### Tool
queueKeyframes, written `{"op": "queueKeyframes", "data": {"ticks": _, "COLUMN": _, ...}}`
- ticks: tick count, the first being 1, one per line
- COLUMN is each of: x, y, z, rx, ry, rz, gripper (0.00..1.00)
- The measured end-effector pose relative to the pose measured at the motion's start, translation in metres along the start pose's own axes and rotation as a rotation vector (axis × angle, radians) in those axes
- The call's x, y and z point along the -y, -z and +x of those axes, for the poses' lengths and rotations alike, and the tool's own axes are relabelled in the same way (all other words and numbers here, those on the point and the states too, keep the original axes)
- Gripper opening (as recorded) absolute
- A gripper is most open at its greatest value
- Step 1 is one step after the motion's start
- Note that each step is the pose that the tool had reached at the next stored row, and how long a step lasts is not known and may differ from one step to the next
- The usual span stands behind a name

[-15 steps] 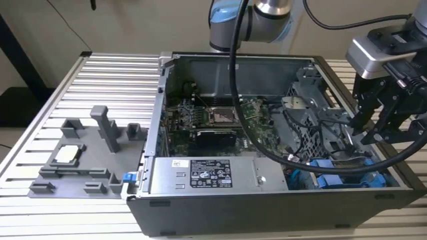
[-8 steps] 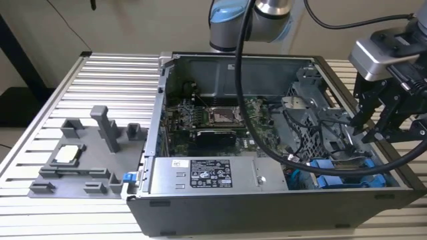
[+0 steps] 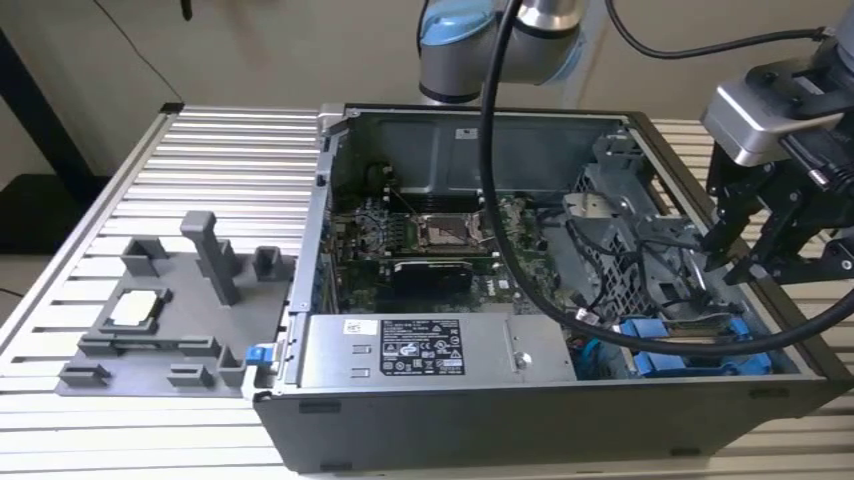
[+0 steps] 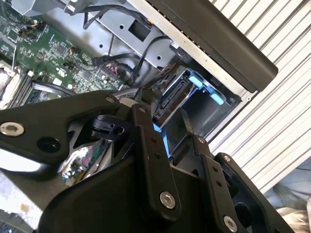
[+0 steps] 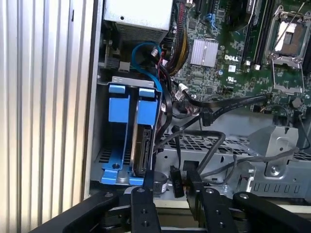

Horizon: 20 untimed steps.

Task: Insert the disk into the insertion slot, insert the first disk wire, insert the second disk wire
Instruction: 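Insert the first disk wire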

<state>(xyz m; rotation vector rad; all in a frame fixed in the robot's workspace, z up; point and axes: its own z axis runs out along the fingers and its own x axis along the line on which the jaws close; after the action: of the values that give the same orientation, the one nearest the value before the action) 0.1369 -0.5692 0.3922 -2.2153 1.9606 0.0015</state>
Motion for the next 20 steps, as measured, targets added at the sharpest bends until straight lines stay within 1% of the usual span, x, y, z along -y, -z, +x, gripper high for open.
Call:
{"op": "queueKeyframes", "data": {"ticks": 5, "x": 0.0000, "y": -0.0016, "z": -0.0004, "rx": -0.0001, "ry": 0.000, "rz": 0.0011, "gripper": 0.40}}
{"op": "queueKeyframes", "data": {"ticks": 11, "x": -0.0001, "y": -0.0019, "z": -0.0007, "rx": -0.0002, "ry": 0.000, "rz": 0.0012, "gripper": 0.40}}
{"op": "queueKeyframes", "data": {"ticks": 12, "x": -0.0001, "y": -0.0018, "z": -0.0007, "rx": -0.0003, "ry": 0.000, "rz": 0.0012, "gripper": 0.38}}
{"op": "queueKeyframes", "data": {"ticks": 13, "x": -0.0001, "y": -0.0018, "z": -0.0007, "rx": -0.0003, "ry": 0.000, "rz": 0.0012, "gripper": 0.31}}
{"op": "queueKeyframes", "data": {"ticks": 14, "x": -0.0001, "y": -0.0019, "z": -0.0008, "rx": -0.0003, "ry": 0.000, "rz": 0.0012, "gripper": 0.31}}
{"op": "queueKeyframes", "data": {"ticks": 16, "x": -0.0001, "y": -0.0019, "z": -0.0008, "rx": -0.0003, "ry": 0.000, "rz": 0.0012, "gripper": 0.20}}
{"op": "queueKeyframes", "data": {"ticks": 20, "x": -0.0001, "y": -0.0019, "z": -0.0009, "rx": -0.0003, "ry": 0.000, "rz": 0.0012, "gripper": 0.19}}
